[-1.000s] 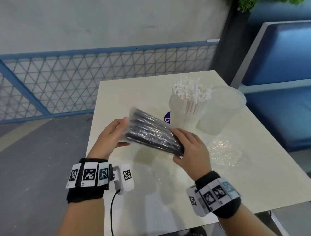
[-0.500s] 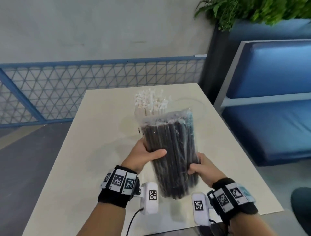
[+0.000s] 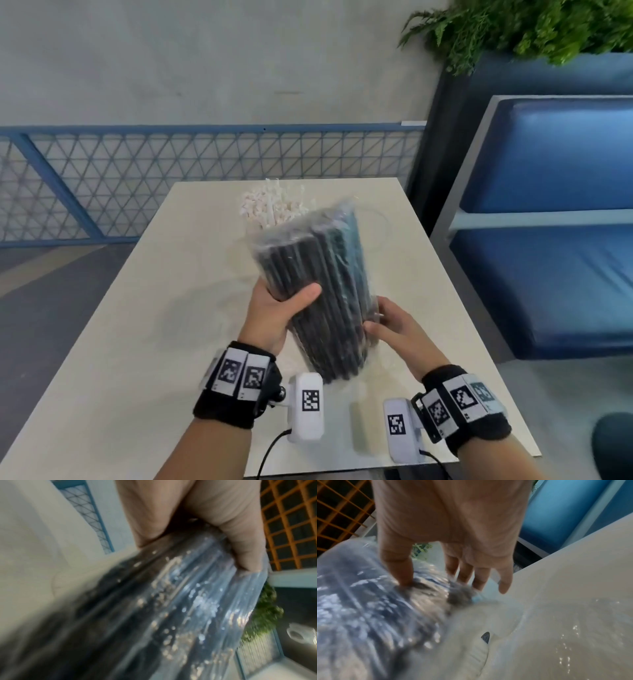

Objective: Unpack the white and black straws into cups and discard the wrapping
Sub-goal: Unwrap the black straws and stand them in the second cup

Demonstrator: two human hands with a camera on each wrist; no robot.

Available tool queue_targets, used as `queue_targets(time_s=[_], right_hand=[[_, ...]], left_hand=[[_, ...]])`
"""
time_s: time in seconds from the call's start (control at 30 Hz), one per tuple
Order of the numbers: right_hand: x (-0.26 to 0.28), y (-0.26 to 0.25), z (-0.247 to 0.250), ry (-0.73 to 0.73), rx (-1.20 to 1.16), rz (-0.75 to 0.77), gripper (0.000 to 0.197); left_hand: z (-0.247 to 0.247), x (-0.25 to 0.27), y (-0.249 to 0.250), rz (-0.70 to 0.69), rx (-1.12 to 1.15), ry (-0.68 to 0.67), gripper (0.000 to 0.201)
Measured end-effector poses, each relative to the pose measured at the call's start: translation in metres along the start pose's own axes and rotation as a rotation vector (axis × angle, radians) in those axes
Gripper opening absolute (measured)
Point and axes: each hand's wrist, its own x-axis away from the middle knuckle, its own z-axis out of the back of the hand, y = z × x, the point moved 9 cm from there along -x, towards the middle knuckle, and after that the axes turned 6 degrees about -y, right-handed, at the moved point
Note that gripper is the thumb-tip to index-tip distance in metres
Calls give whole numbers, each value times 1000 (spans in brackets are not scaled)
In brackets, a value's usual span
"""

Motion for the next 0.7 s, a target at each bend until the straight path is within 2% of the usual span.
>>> queue_targets(time_s=[0.13,0.23,0.33,0.4,0.47,0.5,0.57,0.6,0.63,0.7], right_hand=[[0,9,7,76,-122,-38,84],[-6,10,-15,-11,-263,-68,108],[-10,-2,-33,-33,-331,-41,105],[-13,-7,-31,8,-370,-26,100],[-13,-17,-19,98,-372,-5,80],[-12,-24,-9,155,-341,12,60],[-7,-46,12,258,-225,61,23],[-4,-61,22,280,-161,93,19],[-3,-76,29,258,-97,136,25],[-5,-103,35,164,74,198,49]], left_hand=[[24,-3,11,-30,294,26,89],[37,-1,0,22,391,85,111],[52,6,-3,51,378,139,127],[71,9,9,13,310,195,124],[98,15,34,-56,122,336,116],[110,20,53,-111,-40,416,113],[112,28,95,-242,-393,452,116],[103,31,111,-285,-562,410,120],[91,31,121,-305,-732,344,122],[61,27,126,-308,-1025,190,124]])
